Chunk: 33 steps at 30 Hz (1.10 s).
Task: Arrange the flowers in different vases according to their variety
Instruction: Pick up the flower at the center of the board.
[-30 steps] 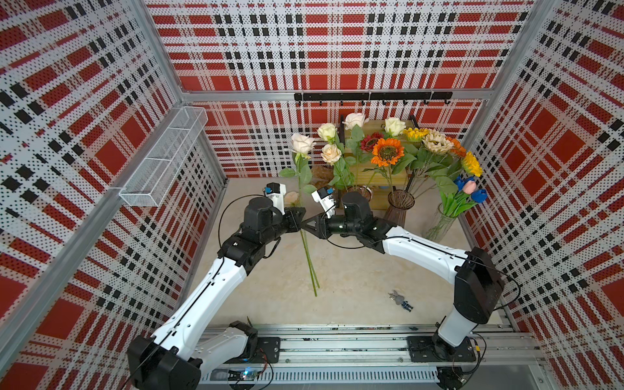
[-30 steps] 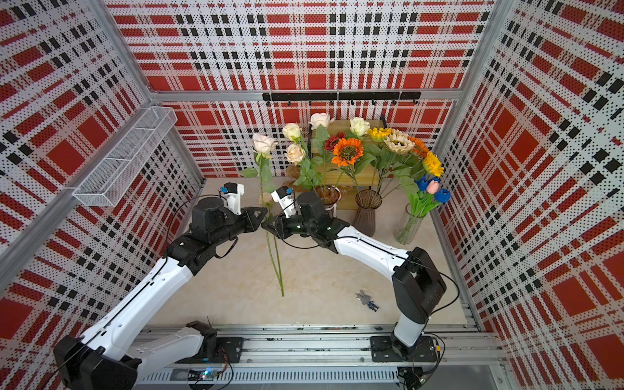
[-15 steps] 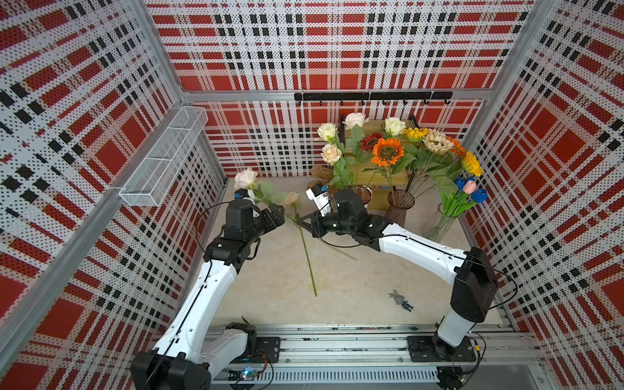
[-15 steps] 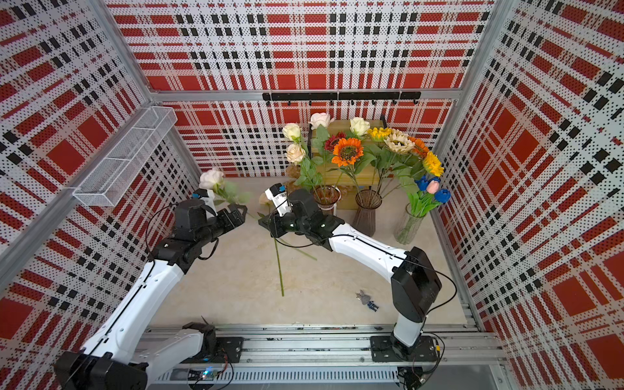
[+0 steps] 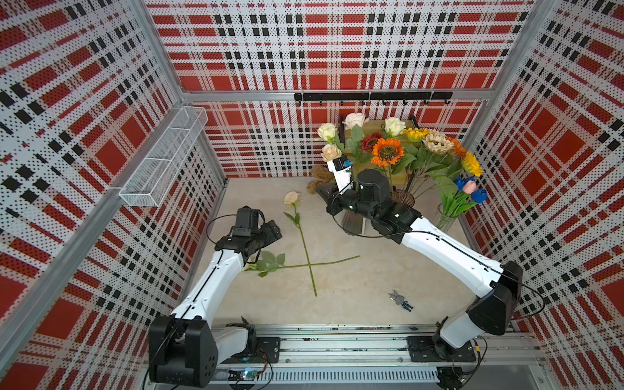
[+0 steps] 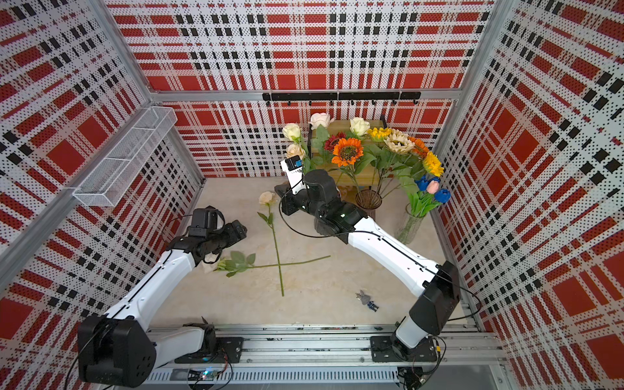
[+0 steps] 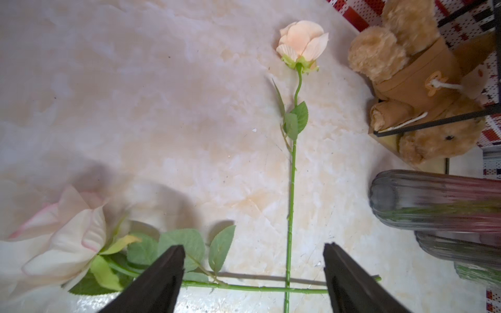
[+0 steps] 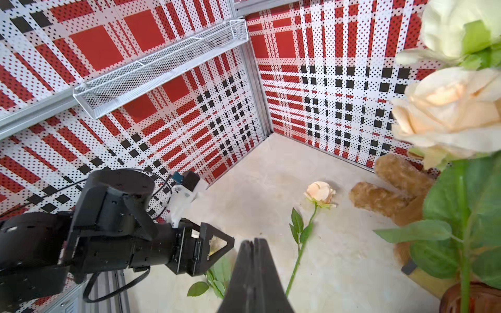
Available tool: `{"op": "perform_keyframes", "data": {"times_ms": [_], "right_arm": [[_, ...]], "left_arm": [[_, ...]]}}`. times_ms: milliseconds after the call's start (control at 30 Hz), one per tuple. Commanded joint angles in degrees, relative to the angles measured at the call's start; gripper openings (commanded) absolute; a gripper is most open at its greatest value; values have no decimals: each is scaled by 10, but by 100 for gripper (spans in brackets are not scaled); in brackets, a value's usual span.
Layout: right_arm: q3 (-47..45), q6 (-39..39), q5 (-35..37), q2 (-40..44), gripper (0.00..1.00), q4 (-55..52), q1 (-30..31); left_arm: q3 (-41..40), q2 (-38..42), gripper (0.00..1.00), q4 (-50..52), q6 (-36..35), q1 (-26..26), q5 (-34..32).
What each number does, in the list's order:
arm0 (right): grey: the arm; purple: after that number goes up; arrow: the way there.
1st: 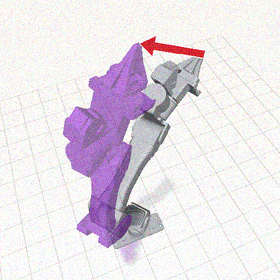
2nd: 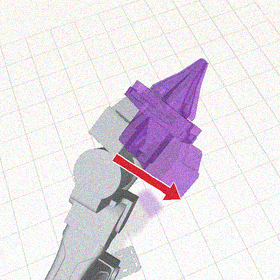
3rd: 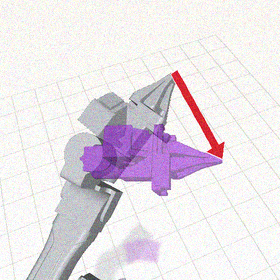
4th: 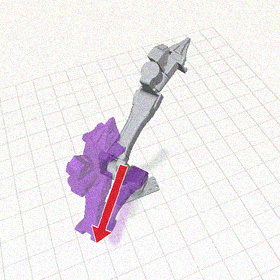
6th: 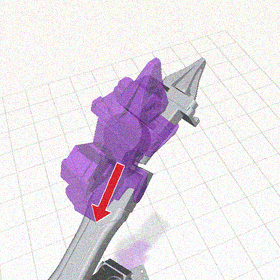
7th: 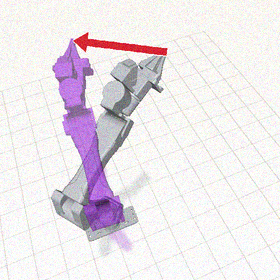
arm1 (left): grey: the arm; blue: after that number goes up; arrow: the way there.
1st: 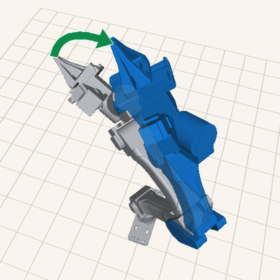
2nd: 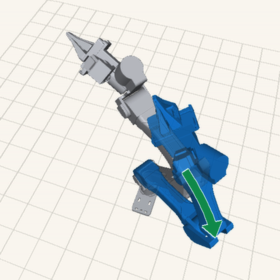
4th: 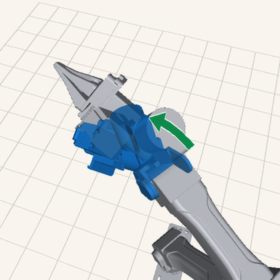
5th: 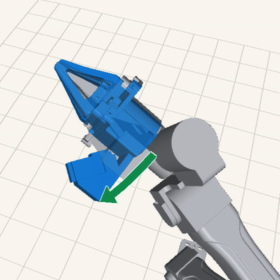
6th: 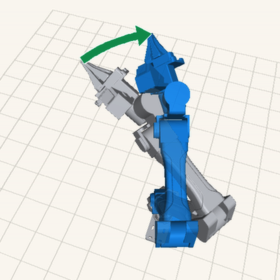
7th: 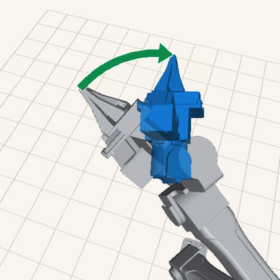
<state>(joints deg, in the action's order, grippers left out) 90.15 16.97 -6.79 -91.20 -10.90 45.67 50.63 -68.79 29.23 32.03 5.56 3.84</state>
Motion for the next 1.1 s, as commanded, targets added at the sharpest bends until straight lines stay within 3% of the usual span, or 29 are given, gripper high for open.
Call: {"op": "perform_keyframes", "data": {"times_ms": [0,133,200,233,267,400,533,767,967,1067], "right_arm": [[-18,2,4,-5,0,-30,0],[-48,17,26,0,1,-43,0],[-56,20,37,0,27,-55,0],[-60,22,44,2,45,-60,0],[-67,25,56,6,54,-59,0],[-110,34,86,37,67,-42,-1],[-152,41,87,75,74,-27,-18],[-213,51,71,142,76,-9,-57],[-236,38,74,173,76,-13,-64],[-250,41,78,186,77,-5,-65]], "left_arm": [[19,3,86,10,6,2,1],[25,-20,90,73,31,20,34],[7,-21,91,83,56,41,44],[-2,-21,92,83,72,51,50],[-15,-24,92,83,88,56,64],[-44,-39,91,77,130,59,99],[-80,-23,89,58,198,62,116],[-191,22,85,-53,351,81,141],[-269,42,70,-173,460,103,129],[-292,44,68,-231,505,104,122]]}}
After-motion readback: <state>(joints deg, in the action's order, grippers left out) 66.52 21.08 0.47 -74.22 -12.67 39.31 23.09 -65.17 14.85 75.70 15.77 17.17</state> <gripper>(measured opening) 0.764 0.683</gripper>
